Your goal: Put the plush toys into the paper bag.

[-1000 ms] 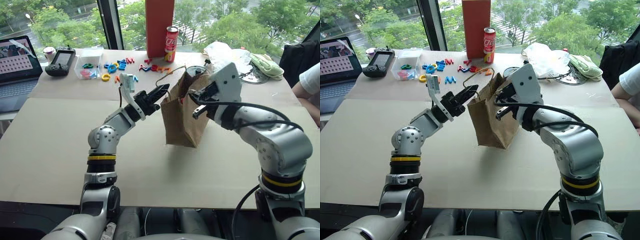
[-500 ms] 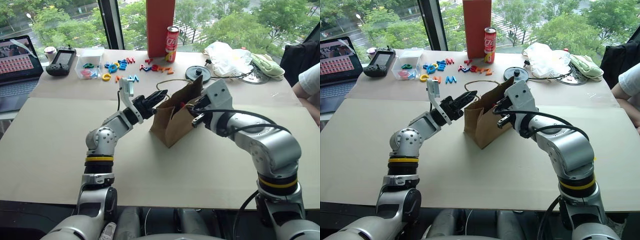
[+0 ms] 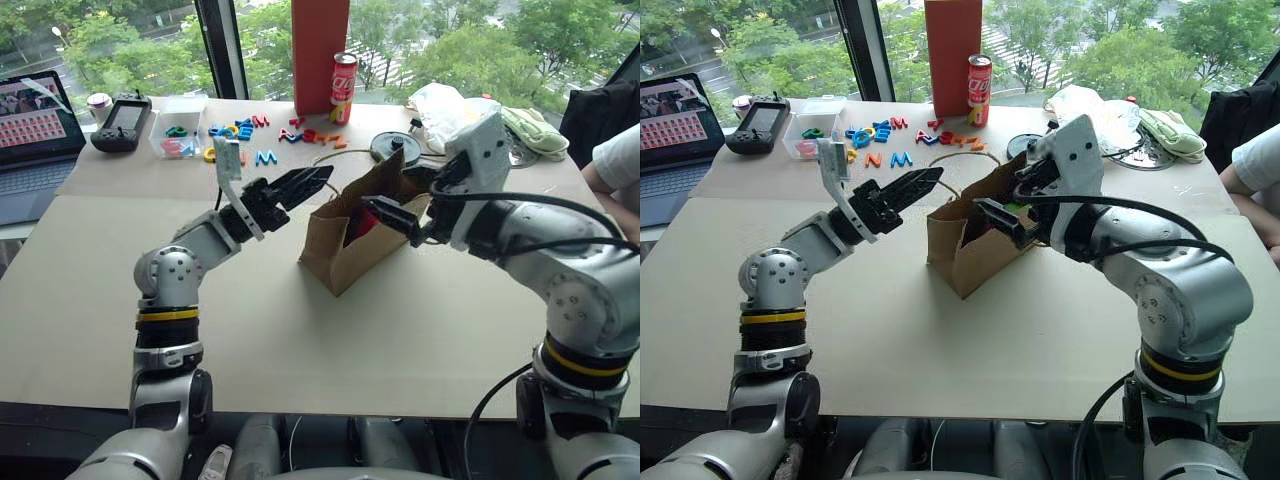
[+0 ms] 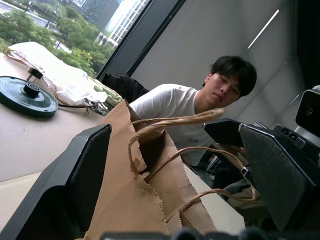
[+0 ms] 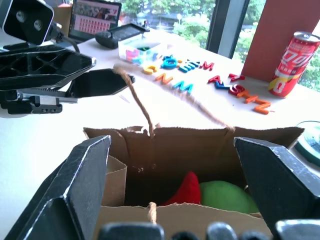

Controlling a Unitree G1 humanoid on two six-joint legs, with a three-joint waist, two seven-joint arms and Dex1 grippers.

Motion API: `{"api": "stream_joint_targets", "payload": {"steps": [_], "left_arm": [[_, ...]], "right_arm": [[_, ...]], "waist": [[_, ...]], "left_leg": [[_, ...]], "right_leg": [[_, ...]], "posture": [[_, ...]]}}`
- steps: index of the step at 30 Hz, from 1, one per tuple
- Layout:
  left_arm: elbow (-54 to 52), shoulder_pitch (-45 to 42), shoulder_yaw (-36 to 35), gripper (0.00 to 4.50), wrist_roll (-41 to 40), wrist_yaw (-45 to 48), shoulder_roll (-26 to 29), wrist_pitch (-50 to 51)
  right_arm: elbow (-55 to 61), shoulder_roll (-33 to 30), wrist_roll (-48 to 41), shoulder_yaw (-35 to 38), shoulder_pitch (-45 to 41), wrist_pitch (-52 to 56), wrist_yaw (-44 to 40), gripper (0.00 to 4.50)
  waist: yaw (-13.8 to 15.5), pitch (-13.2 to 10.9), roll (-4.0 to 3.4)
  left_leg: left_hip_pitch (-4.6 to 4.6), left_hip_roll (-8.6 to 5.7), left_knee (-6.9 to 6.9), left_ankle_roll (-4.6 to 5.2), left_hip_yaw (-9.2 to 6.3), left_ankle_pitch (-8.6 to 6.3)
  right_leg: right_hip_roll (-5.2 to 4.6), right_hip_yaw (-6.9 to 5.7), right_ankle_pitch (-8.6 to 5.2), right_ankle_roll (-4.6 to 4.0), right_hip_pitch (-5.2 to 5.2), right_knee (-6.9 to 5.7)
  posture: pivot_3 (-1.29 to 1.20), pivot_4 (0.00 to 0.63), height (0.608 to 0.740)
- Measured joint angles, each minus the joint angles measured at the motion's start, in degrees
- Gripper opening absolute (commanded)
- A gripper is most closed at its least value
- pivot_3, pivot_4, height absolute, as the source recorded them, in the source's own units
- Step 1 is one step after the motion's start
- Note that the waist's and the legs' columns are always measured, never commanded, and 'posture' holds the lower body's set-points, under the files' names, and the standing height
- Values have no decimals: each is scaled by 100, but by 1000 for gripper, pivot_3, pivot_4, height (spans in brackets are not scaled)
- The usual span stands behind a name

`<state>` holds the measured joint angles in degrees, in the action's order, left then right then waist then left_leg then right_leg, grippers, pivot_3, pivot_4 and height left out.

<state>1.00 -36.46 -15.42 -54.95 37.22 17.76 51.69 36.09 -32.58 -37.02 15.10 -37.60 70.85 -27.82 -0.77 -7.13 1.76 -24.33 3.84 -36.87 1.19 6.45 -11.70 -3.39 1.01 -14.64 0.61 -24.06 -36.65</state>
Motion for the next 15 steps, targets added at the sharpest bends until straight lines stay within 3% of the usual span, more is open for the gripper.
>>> {"api": "stream_joint_targets", "payload": {"steps": [3,6,15], "left_arm": [[15,322,107,4439,124,249,297,-17],[112,676,452,4500,594,590,557,-295],[263,905,1288,4500,1695,1394,651,-1430]], "right_arm": [[-48,-311,-439,276,138,-2,-387,4450],[10,-667,-841,327,615,-6,-842,3720],[365,-1280,-680,-862,1434,-270,-1085,600]], "waist": [[5,0,0],[15,0,0],[-4,0,1]], "left_leg": [[5,-1,0,0,1,0],[4,-1,0,0,1,0],[5,1,-1,0,0,0]], "right_leg": [[0,0,-1,-1,4,0],[0,0,-1,-2,5,5],[1,6,-2,-3,4,9]], "posture": [[0,150,740],[0,150,740],[0,150,740]]}}
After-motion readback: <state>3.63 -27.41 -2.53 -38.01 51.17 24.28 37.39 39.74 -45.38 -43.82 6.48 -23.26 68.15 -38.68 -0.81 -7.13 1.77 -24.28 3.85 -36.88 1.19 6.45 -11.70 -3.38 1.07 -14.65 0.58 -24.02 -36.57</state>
